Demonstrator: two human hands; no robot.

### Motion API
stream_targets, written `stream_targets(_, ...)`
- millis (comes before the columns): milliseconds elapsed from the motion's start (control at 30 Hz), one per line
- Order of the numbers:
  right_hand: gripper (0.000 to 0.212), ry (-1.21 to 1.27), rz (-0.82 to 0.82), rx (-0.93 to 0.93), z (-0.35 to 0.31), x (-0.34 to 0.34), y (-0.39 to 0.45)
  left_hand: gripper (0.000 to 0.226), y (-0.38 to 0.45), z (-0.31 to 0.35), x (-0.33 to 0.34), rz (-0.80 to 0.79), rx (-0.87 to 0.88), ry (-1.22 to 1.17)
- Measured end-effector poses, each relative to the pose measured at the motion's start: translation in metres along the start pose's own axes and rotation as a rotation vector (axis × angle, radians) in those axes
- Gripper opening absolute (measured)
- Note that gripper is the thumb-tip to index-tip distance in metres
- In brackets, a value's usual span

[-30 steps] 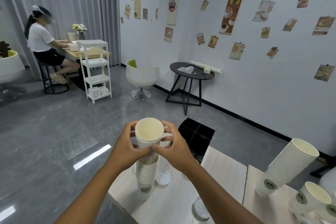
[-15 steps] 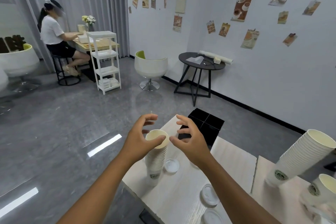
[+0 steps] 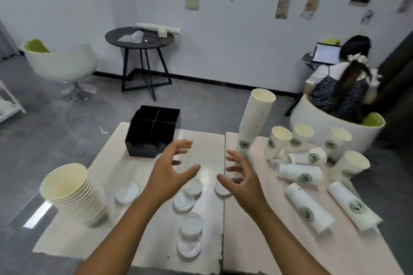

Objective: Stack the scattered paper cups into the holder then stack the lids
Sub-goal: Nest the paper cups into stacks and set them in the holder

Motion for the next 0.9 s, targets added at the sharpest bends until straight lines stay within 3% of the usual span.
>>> stream_targets(300, 0.068, 0.003, 0.32, 0.192, 0.098, -0.194, -0.06, 0.06, 0.015, 0.029, 0.208, -0.343, 0.089, -0.018)
stream_targets(467, 0.071, -0.003, 0.426, 0.246, 0.134, -0.28, -0.078, 0.064, 0.017, 0.046, 0.306, -0.553, 0.226, 0.151)
stream_targets(700, 0.074, -0.027, 0.404, 0.33, 0.19, -0.36, -0.084, 0.076, 0.024, 0.045, 0.439, -0.817, 0.437, 0.448)
stream_targets(900, 0.076, -0.022, 0.371, 0.379, 0.226, -0.396, -0.087, 0.087, 0.016, 0.031, 0.514, -0.978, 0.55, 0.616)
Point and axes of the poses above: each hand's wrist, its own y-axis towards the middle knuckle, its own x-axis out of the palm, z = x × y, the point moved 6 cm from there along y, towards the middle knuckle, and after that the axes turned 3 degrees about y, right-handed, at the moved point
